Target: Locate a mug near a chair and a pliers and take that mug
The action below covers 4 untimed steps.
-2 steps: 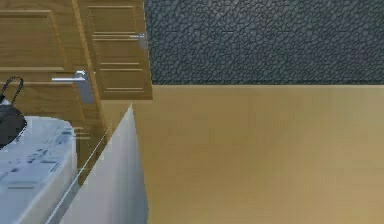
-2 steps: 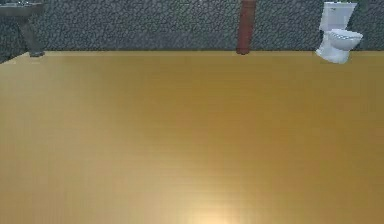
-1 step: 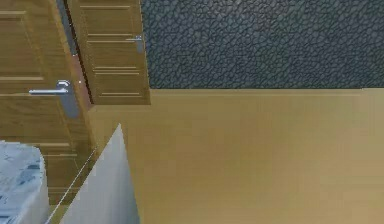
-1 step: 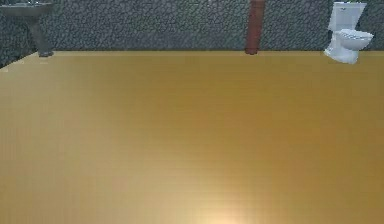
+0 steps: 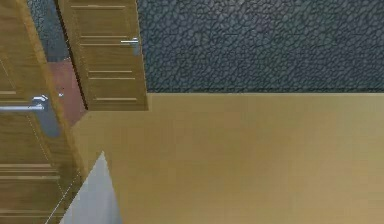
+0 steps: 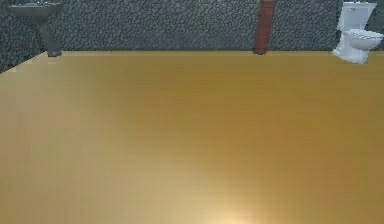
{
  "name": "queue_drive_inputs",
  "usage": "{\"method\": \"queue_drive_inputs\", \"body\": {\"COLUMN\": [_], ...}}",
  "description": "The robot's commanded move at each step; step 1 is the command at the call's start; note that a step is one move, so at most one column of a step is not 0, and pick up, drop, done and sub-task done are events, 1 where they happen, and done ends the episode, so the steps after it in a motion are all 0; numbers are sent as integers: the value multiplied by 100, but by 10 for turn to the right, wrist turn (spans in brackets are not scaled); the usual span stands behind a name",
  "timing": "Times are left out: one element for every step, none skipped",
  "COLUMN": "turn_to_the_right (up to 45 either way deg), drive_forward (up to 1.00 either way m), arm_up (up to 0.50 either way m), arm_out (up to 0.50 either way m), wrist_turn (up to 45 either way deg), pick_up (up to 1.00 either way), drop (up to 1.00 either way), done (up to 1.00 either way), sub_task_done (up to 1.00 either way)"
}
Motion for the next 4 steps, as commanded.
{"method": "queue_drive_inputs", "body": {"turn_to_the_right": [450, 420, 0, -450], "drive_forward": [0, 0, 30, 0], "arm_up": [0, 0, 0, 0], "arm_out": [0, 0, 0, 0], "wrist_turn": [0, 0, 0, 0], "pick_up": [0, 0, 0, 0], "drop": [0, 0, 0, 0], "done": [0, 0, 0, 0], "sub_task_done": [0, 0, 0, 0]}}
